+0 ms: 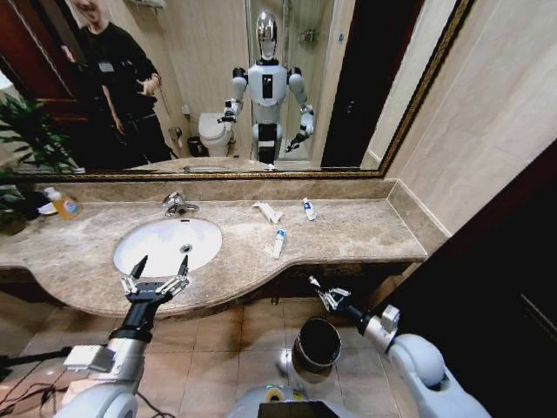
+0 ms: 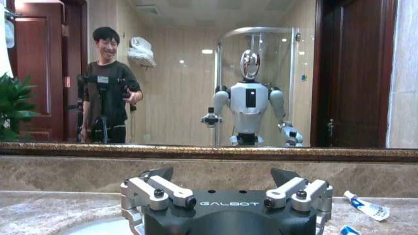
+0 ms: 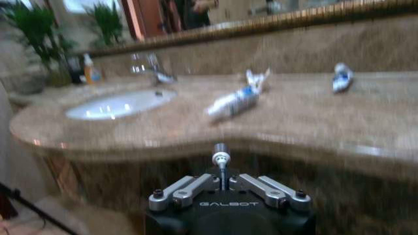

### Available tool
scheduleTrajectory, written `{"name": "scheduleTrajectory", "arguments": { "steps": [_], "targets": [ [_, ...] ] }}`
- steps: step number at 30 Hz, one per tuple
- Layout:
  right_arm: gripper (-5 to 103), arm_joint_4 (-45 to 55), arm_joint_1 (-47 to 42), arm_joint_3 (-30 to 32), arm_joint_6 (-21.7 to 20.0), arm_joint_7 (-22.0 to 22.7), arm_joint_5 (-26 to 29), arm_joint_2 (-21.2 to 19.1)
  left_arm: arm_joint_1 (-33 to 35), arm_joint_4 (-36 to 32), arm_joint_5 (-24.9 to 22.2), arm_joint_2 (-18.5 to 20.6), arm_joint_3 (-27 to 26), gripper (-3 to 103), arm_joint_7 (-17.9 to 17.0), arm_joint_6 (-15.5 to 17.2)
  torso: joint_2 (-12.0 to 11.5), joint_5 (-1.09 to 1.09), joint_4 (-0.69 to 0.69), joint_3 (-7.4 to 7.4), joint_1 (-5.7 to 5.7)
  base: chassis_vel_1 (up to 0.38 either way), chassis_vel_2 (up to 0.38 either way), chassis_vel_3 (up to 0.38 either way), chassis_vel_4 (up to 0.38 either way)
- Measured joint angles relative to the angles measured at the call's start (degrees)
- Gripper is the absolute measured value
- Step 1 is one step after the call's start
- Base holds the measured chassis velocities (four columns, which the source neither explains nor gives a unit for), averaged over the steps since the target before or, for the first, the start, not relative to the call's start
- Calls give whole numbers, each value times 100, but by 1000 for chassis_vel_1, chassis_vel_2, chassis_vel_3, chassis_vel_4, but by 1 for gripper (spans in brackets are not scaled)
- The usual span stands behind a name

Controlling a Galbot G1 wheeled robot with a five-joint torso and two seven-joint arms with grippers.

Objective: Pick up the trash from the sink and place it in the trash bin.

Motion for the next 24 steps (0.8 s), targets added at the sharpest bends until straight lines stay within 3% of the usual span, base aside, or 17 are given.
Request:
{"name": "scheduleTrajectory", "arguments": {
  "steps": [11, 17, 24],
  "targets": [
    [2, -965, 240, -173, 51, 149, -671, 357, 0, 0, 0, 0, 0, 100, 0, 0, 0, 0, 0, 0, 0, 0, 0, 0, 0],
    [2, -2590, 1005, -391, 61, 713, -1498, 787, 0, 1, 0, 0, 0, 100, 0, 0, 0, 1, 0, 1, 1, 0, 0, 0, 0],
    [2, -3620, 1428, -487, 163, 903, -1894, 953, 0, 0, 0, 0, 0, 100, 0, 0, 0, 0, 0, 1, 1, 0, 0, 0, 0]
  ]
}}
